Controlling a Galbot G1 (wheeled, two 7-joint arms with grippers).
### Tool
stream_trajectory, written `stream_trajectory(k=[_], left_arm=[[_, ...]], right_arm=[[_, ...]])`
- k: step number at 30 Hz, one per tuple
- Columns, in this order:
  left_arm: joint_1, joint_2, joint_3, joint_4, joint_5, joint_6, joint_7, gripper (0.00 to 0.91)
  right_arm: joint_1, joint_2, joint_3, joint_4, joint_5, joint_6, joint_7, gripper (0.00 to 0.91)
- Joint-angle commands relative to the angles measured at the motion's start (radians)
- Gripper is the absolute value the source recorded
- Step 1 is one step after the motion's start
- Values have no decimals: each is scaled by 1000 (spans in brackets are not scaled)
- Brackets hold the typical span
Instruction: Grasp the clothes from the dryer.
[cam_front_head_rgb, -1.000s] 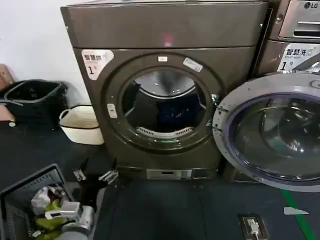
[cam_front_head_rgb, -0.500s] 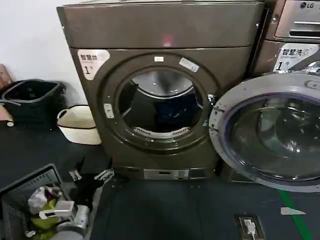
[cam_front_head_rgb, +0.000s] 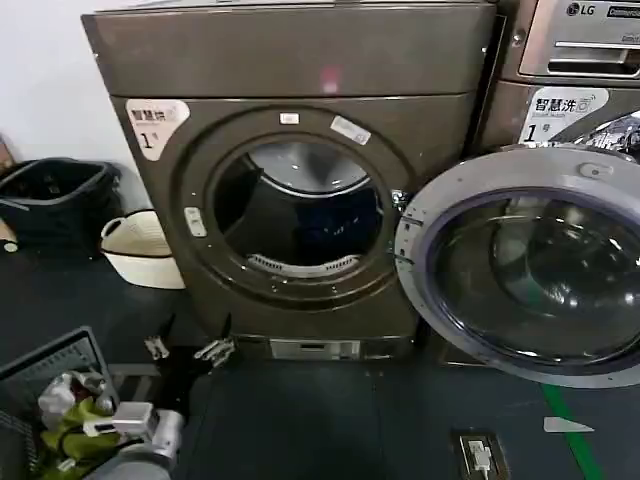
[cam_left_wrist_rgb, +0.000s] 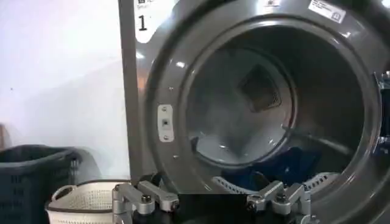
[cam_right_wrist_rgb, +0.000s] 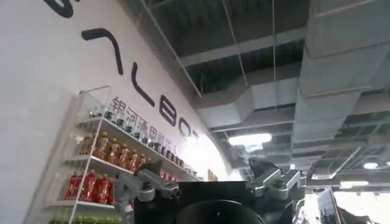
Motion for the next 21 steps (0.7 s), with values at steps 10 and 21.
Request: stream_trajectory(k=[10,21], left_arm=[[2,-9,20,1,29,-47,25,907],[-5,-5,23,1,26,-81,51,907]], right_arm=[[5,3,-3,-2,18,34,-6,907],[15,16,-15,16,66,48,-18,907]])
